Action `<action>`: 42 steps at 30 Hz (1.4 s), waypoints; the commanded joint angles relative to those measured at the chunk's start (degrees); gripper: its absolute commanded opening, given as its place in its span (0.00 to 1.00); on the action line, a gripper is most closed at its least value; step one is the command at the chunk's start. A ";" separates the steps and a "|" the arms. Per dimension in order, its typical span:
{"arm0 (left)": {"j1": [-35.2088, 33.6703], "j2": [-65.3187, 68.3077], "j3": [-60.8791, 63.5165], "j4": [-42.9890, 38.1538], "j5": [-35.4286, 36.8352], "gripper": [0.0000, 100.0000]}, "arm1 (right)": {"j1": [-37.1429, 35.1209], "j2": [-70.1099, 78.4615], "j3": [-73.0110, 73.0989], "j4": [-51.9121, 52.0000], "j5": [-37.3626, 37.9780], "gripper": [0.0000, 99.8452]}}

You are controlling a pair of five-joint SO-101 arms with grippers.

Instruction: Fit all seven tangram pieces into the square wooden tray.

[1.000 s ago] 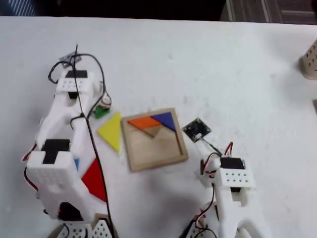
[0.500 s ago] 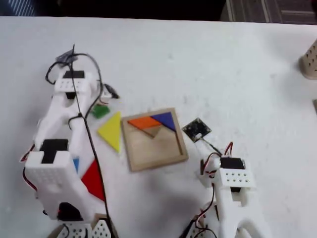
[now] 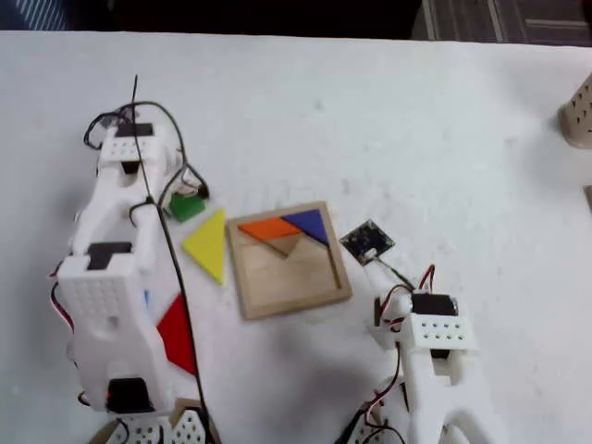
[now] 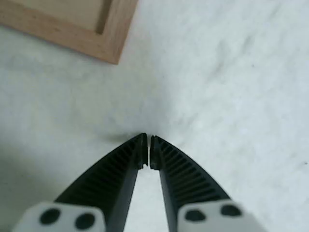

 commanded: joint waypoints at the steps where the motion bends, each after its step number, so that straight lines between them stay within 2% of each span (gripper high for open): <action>1: -0.22 3.56 -8.79 4.04 -0.53 0.14 | -0.57 -0.92 -0.18 -0.75 0.70 0.02; 6: 0.57 8.40 -17.49 10.02 -0.62 0.02 | -0.57 -0.92 -0.18 -0.75 0.70 0.02; 19: 0.75 8.92 -28.40 21.80 -0.79 0.03 | -0.57 -0.92 -0.18 -0.75 0.70 0.02; 22: 1.27 7.08 -29.36 22.86 -3.43 0.03 | -0.57 -0.92 -0.18 -0.75 0.70 0.02; 31: 5.14 0.57 -23.21 22.95 -4.04 0.03 | -0.57 -0.92 -0.18 -0.75 0.70 0.02; 34: 7.96 -2.42 -20.66 22.15 -6.51 0.03 | -0.57 -0.92 -0.18 -0.75 0.70 0.02; 42: 17.63 -16.66 -2.46 12.13 -9.14 0.03 | -0.57 -0.92 -0.18 -0.75 0.70 0.02</action>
